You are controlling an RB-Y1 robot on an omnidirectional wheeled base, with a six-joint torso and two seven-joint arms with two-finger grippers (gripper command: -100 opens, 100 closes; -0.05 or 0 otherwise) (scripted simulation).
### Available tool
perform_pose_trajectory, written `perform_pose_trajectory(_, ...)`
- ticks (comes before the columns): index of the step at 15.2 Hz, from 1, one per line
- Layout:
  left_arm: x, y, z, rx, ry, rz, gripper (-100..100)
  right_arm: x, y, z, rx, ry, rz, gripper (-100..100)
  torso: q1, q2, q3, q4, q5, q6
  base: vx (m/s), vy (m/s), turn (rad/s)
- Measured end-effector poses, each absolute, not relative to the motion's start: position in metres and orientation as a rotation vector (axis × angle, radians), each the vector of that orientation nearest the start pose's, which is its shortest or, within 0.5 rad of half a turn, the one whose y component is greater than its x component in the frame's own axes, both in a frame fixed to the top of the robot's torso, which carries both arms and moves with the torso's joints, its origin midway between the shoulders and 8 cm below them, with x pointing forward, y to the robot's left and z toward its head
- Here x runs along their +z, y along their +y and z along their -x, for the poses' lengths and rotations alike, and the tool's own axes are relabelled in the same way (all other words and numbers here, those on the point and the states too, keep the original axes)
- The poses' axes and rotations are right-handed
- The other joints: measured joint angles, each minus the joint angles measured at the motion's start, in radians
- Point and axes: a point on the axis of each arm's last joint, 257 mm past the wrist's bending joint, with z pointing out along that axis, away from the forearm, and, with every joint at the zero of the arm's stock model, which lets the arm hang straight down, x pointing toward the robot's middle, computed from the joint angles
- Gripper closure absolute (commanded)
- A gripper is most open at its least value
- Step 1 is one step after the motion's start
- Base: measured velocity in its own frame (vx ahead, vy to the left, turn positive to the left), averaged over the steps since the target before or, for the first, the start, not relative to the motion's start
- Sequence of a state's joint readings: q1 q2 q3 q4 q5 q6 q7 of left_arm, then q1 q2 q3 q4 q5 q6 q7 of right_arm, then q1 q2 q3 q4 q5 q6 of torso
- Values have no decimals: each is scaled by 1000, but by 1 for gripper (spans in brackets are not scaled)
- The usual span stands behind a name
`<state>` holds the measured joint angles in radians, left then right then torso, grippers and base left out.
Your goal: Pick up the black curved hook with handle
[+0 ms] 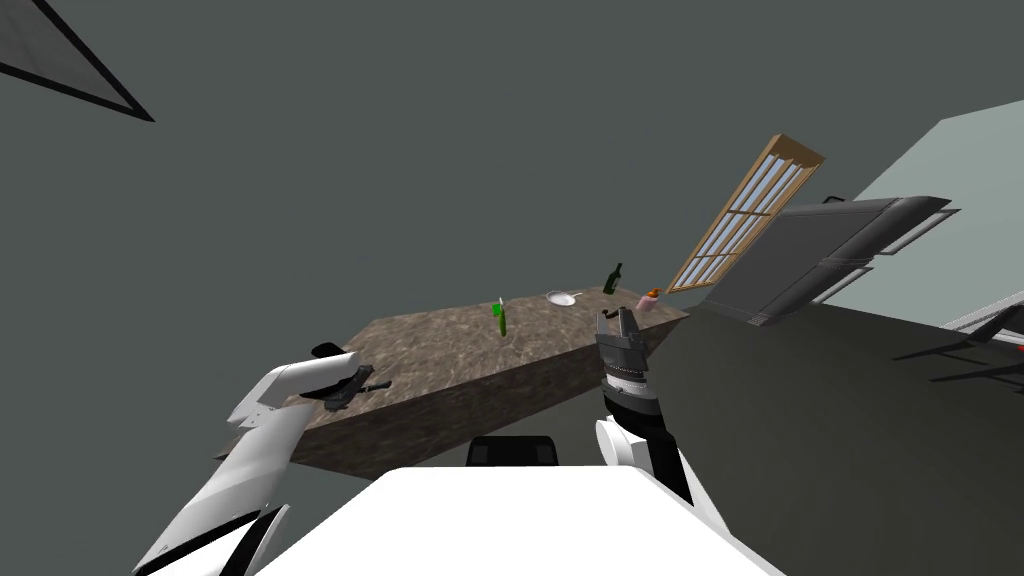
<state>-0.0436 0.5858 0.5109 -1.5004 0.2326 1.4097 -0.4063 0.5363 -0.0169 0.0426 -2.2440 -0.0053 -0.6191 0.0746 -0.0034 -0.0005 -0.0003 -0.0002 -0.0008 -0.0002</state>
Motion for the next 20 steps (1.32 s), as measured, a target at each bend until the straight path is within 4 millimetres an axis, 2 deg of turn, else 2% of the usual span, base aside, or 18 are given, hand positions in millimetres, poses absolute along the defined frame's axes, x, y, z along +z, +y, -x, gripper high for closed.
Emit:
perform_pose_trajectory(8,-342,639,-320,140,1830,1938,-100,19,-266,-330,1278,604,-588,0,1,0,0,0,1,0,11,-37,17)
perform_pose_trajectory(9,-343,640,-321,141,1832,1935,100,19,-266,-330,1278,604,-588,0,2,0,-1,-1,2,0,3,-11,2)
perform_pose_trajectory(14,-342,640,-321,140,1830,1936,100,19,-266,-330,1278,604,-588,0,5,-1,-1,-1,2,1,-1,2,-1)
perform_pose_trajectory(20,-335,624,-321,148,1825,1939,100,19,-266,-330,1278,605,-587,0,8,0,0,-1,3,1,-14,51,-24)
